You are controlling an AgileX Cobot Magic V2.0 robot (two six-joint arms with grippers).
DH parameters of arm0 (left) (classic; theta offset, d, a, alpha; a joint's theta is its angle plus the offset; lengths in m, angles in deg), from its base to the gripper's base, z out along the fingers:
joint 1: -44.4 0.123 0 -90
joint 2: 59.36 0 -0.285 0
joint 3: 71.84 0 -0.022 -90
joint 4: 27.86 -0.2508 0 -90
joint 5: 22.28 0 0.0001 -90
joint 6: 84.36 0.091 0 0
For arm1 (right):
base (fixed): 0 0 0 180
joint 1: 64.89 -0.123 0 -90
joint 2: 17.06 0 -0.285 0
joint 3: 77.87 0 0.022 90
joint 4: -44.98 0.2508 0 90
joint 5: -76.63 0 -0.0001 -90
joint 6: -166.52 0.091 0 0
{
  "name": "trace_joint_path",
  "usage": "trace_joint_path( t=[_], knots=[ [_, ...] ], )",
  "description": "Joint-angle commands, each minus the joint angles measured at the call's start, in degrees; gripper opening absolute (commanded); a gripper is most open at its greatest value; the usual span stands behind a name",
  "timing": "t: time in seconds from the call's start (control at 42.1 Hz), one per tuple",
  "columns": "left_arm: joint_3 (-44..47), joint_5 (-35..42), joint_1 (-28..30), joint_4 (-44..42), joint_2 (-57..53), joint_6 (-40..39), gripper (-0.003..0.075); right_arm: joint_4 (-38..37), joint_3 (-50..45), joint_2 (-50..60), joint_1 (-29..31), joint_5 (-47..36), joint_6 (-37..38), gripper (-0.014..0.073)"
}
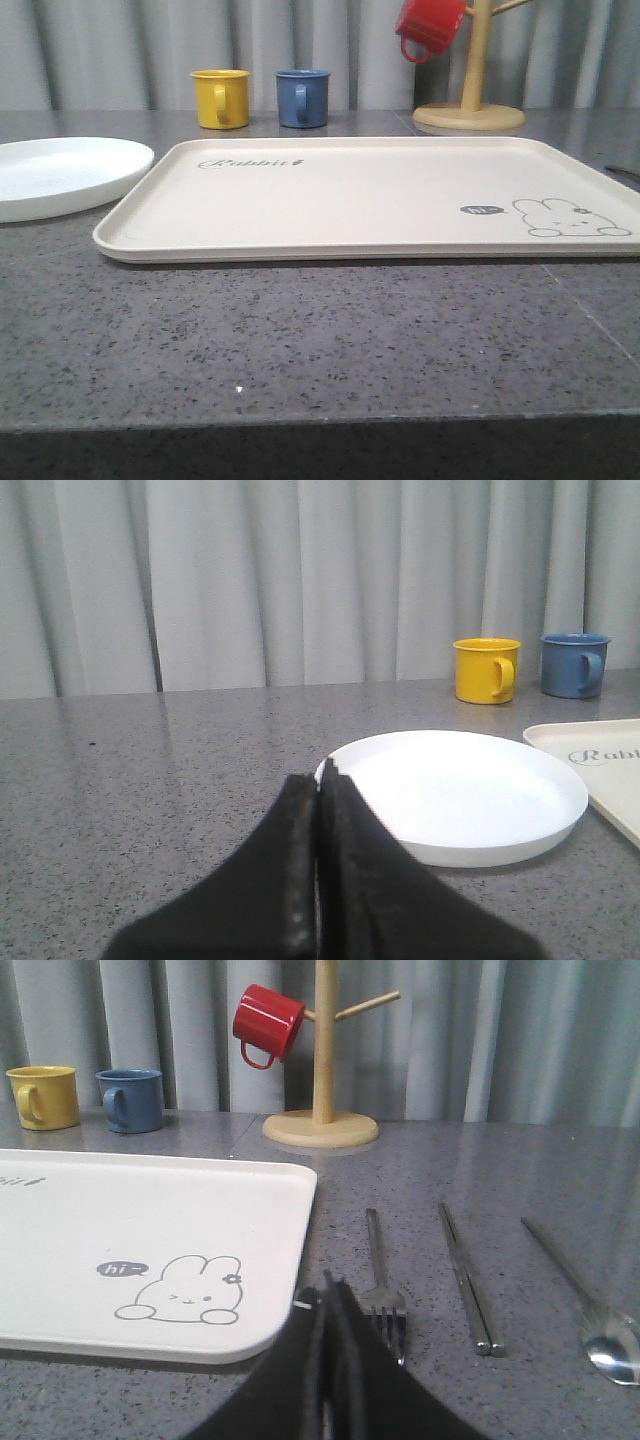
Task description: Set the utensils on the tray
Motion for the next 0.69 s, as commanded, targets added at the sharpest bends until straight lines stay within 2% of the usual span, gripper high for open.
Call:
trace_joint_path(
  t=[0.0,0.546,0.665],
  knots=[
    [0.64,4.35,0.08,0.10,-1.14,-0.24,-0.0020,-0.65,0.04,0.89,0.23,-4.04,0.00,-0.0067],
    [0.64,4.48,0.08,0.10,-1.14,-0.24,-0.0020,-0.65,0.04,0.89,0.23,-4.26,0.00,-0.0067],
    [0.64,6.26,0.08,0.10,-1.14,-0.24,-0.0020,-0.65,0.09,0.89,0.23,-6.52,0.00,-0.0067]
  ],
)
